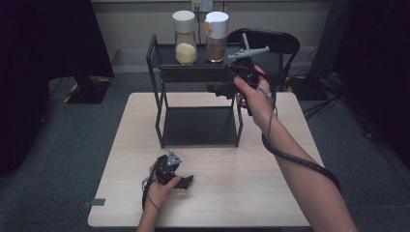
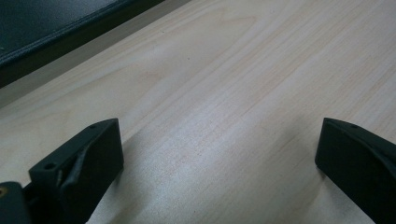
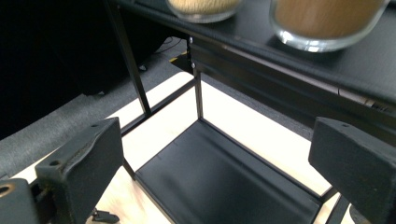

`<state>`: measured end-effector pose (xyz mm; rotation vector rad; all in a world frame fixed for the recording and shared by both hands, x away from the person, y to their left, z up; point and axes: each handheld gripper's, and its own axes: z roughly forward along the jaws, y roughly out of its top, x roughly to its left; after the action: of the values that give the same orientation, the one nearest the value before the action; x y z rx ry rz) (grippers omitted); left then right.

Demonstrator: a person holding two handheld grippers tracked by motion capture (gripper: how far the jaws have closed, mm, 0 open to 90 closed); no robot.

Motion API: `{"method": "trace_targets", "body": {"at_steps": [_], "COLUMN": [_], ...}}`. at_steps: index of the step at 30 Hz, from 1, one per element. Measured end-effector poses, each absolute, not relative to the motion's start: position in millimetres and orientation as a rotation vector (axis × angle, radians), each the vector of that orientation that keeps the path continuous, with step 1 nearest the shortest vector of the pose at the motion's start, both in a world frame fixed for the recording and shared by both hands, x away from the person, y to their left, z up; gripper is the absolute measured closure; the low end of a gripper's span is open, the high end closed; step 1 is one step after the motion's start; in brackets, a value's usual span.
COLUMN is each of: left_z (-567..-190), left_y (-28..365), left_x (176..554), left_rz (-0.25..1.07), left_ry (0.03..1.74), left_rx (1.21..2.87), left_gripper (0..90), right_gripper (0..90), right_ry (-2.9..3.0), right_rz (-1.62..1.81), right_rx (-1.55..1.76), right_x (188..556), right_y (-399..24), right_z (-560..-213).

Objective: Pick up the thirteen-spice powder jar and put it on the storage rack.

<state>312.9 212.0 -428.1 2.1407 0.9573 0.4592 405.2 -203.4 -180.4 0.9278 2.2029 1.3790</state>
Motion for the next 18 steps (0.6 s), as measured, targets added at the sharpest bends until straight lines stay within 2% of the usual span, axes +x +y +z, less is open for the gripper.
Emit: {"method": "trace_targets", "body": {"at_steps": [18], "left_z": [-428.1], "left_y": [212.0], "left_x": [312.9], "left_rz": [0.459], "left_ry": [0.957], "left_rx": [2.141], "left_gripper": [0.3], "right_gripper": [2.4], "right_ry": [2.240], "right_rz": [1.395], "right_rx": [0.952], "right_x": [401.2], "right_y": [-205.1], "right_z": [-211.8]}}
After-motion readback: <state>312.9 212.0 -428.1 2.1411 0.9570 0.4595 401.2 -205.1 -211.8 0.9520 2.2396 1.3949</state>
